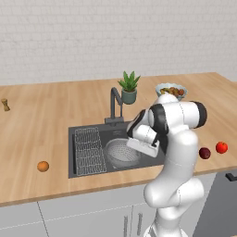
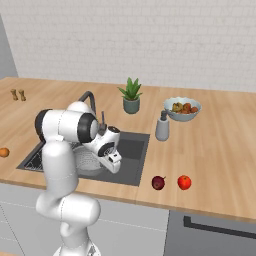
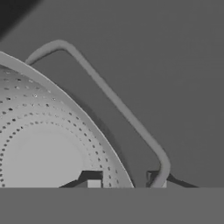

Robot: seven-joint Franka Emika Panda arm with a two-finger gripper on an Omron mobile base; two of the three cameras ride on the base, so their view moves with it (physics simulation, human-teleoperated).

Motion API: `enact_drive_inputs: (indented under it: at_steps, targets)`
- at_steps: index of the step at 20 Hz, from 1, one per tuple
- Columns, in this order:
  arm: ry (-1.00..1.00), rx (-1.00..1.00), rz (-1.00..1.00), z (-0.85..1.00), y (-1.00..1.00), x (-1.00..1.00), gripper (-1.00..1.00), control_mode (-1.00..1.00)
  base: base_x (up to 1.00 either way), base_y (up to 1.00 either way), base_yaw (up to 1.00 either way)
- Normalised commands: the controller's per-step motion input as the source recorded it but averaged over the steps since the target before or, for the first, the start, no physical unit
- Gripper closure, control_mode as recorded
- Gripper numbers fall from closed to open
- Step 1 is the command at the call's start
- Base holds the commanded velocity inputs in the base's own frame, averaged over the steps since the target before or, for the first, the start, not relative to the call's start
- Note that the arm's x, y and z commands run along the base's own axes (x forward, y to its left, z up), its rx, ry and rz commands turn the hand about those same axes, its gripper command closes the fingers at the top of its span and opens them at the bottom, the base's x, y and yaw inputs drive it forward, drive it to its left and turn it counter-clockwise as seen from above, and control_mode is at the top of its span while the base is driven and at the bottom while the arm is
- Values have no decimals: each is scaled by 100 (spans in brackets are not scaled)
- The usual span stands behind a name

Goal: Put the colander in the sink, put the tangerine, apple, pear in the colander, and turn on the sink faucet and pour water over the colander.

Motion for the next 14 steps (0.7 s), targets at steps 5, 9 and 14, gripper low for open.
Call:
enact_drive_inputs:
  at_steps: [5,9,14]
  targets:
    - [0,0,3,5,25,-36,-100,-100,0,0,0]
    - [-7,1,0,54,2,-58,-100,-100,0,0,0]
    - [-15,3,0,94,0,-52,-100,-100,0,0,0]
